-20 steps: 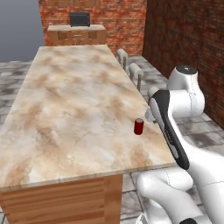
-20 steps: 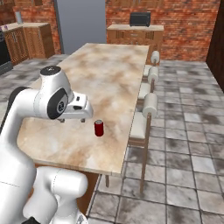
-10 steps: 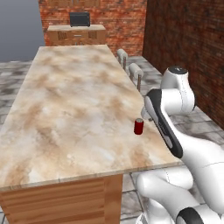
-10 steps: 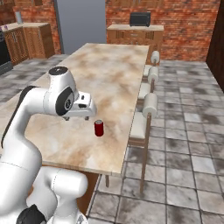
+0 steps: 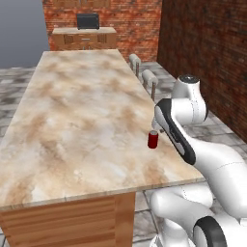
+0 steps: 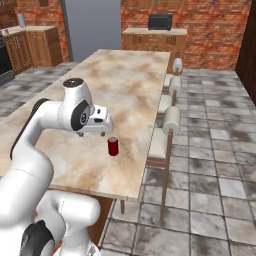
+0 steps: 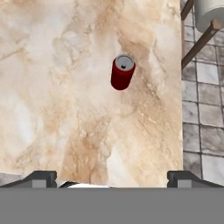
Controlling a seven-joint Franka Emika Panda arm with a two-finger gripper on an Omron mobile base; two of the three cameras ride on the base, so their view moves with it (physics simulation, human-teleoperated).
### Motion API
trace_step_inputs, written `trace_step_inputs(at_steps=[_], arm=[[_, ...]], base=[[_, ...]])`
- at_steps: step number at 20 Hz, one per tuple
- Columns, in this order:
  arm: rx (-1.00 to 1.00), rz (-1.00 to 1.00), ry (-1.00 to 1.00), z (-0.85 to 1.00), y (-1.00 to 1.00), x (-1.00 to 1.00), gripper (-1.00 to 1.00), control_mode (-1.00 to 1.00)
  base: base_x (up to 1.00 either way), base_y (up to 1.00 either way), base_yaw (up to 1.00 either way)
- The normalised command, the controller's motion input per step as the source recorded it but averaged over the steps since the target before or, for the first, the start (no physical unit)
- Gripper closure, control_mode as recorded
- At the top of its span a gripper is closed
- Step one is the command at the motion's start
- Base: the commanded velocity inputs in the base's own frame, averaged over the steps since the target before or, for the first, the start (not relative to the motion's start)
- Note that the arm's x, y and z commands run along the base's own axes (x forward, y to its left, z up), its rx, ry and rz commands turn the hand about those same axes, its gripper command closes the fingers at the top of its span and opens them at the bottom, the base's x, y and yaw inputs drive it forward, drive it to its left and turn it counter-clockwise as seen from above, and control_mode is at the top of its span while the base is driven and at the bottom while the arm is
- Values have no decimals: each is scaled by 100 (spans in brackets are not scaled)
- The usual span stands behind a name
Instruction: Four empty soda cans are scattered around the kitchen. Gather all the cans and cluster them next to the stove for recycling.
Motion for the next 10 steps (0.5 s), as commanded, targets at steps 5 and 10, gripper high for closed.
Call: trace_step_inputs(at_steps=[5, 10], arm=[[1, 0, 0, -17, 0, 34, -100, -100], [0, 0, 0, -25, 0, 29, -100, -100]], base=[[0, 0, 0], [0, 0, 0]])
